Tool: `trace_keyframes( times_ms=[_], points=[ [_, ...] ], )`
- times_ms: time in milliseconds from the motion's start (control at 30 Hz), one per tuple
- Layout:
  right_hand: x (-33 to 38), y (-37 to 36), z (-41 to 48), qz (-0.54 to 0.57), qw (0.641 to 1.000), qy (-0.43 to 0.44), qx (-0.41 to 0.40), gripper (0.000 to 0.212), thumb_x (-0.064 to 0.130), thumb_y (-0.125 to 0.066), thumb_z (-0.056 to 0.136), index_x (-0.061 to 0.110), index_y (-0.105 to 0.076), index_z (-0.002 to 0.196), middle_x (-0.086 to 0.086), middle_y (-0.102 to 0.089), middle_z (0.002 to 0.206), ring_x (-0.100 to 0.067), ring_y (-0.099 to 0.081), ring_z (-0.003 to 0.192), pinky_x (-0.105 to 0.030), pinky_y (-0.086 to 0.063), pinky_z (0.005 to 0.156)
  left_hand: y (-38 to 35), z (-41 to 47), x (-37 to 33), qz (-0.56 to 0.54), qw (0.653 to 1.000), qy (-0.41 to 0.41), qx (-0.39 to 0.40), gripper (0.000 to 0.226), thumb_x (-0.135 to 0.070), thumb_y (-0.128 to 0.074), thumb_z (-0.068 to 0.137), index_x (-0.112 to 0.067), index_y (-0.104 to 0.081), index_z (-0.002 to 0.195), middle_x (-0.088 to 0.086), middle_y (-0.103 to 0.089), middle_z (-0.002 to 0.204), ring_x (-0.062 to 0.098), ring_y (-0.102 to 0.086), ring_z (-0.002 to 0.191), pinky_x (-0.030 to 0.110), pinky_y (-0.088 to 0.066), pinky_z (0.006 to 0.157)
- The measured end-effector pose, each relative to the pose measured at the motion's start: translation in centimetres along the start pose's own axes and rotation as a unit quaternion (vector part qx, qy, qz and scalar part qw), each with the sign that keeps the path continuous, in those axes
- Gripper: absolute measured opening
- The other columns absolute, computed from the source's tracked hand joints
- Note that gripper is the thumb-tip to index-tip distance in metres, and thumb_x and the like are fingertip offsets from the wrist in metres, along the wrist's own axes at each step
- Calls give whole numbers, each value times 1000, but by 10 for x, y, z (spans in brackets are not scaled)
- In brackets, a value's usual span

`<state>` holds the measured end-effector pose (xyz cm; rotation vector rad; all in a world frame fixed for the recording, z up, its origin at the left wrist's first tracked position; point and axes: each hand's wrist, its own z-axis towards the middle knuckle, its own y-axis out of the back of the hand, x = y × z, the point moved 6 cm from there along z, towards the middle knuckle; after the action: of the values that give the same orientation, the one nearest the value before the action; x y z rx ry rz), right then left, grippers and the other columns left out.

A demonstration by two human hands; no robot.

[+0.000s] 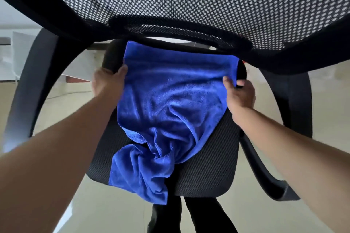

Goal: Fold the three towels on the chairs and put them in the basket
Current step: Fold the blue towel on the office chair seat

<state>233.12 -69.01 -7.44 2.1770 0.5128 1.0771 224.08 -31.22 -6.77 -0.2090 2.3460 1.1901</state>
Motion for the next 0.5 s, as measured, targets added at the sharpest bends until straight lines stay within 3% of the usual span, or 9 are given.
trace_keyframes(
  times_ms=[33,100,167,233,367,500],
  points=[
    [-11,-1,-14,1,1000,-21,18,37,53,-68,81,22,-50,72,5,-48,67,-20,-45,68,-34,-39,64,0,-12,14,13,1000,2,15,44,-54,-73,70,-13,-57,66,4,-59,61,25,-54,55,31,-38,57],
    [-36,-10,-42,21,994,-79,69,44,49,-77,71,21,-44,59,3,-46,57,-21,-44,60,-37,-40,59,-2,-33,39,30,998,17,52,45,-49,-81,63,-12,-55,59,7,-59,60,23,-53,56,33,-42,57],
    [-60,-20,-69,51,979,-143,135,33,37,-82,66,17,-56,61,-4,-58,64,-19,-50,58,-36,-43,60,-9,-49,71,31,990,72,114,37,-33,-88,58,-12,-58,59,13,-65,66,24,-57,61,35,-47,63],
    [-82,-24,-92,51,963,-196,176,24,22,-81,71,14,-59,65,-8,-58,69,-19,-50,63,-34,-42,63,-12,-63,98,19,979,119,165,25,-16,-85,54,-10,-61,58,19,-68,70,27,-60,64,38,-51,65],
    [-115,-9,-105,29,971,-197,131,23,17,-79,68,9,-59,64,-12,-55,68,-20,-48,64,-35,-39,60,9,-61,127,27,986,120,114,10,-15,-66,55,-7,-64,59,20,-69,69,36,-69,71,52,-59,73],
    [-126,4,-115,-32,968,-185,164,19,15,-77,67,2,-64,67,-12,-59,60,-22,-55,57,-33,-39,55,32,-59,126,53,991,92,77,7,-13,-69,68,-9,-63,64,16,-68,72,32,-65,66,43,-58,70]
  ],
)
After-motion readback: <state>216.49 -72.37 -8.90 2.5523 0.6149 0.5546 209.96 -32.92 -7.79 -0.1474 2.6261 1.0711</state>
